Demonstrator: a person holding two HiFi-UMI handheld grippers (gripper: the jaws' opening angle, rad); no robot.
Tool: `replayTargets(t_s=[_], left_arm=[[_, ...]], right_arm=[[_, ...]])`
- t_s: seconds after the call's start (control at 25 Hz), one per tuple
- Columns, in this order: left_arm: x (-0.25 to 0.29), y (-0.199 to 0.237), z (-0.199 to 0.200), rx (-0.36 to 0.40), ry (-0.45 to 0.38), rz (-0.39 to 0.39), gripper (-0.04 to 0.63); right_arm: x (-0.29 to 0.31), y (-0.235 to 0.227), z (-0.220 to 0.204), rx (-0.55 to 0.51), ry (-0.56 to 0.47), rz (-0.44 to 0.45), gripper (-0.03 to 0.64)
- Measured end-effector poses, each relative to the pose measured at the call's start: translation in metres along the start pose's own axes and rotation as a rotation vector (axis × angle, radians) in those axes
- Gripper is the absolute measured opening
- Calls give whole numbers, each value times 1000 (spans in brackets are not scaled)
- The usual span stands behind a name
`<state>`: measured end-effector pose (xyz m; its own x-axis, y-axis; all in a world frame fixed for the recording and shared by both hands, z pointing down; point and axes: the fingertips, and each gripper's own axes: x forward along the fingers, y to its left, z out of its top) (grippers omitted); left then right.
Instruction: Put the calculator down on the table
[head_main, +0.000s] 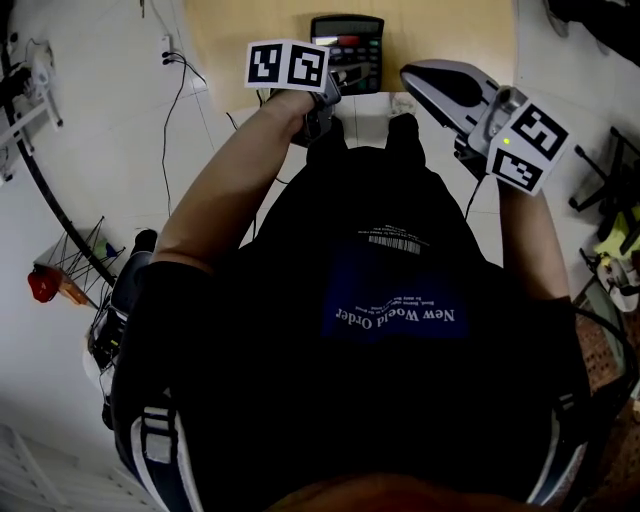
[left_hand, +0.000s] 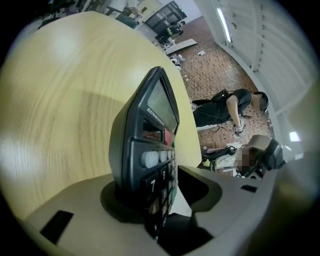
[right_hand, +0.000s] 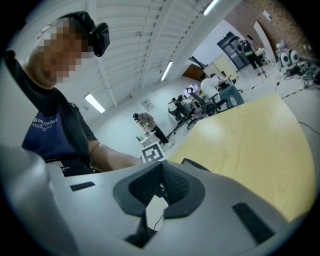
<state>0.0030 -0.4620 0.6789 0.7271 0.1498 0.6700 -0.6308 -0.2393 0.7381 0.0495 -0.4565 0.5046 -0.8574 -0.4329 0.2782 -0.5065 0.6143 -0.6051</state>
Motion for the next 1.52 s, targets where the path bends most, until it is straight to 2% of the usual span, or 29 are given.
replayTargets(t_s=[0.08,0.2,0.28,0.52,0.6,0.72,0.8,1.24,1.52], left_arm=[[1,-2,-1,11,11,18,203],[0,-1,-3,16,25,43,207],[-3,2,-2,46,29,89,207],[-7,5,0,117,35,194,275],[-7,7,-2,166,50,242,287],[-11,15,-3,302,85,355,291],[-15,20,-4,362,98,404,295],[-25,22,2,343,87,402,310],[-42,25,16,337,47,455,310]], right_arm=[[-2,2,0,1,-8,0,-12],[-6,3,1,3,-18,-1,-13],[-9,2,2,3,-19,-2,-13],[-14,6,3,4,-21,5,-12],[-16,8,2,-1,-19,7,-14],[-19,8,4,-4,-21,1,-13],[-18,10,7,-7,-22,-2,-13],[-21,20,6,-34,-17,2,-12],[-39,26,9,-63,-19,13,-13]])
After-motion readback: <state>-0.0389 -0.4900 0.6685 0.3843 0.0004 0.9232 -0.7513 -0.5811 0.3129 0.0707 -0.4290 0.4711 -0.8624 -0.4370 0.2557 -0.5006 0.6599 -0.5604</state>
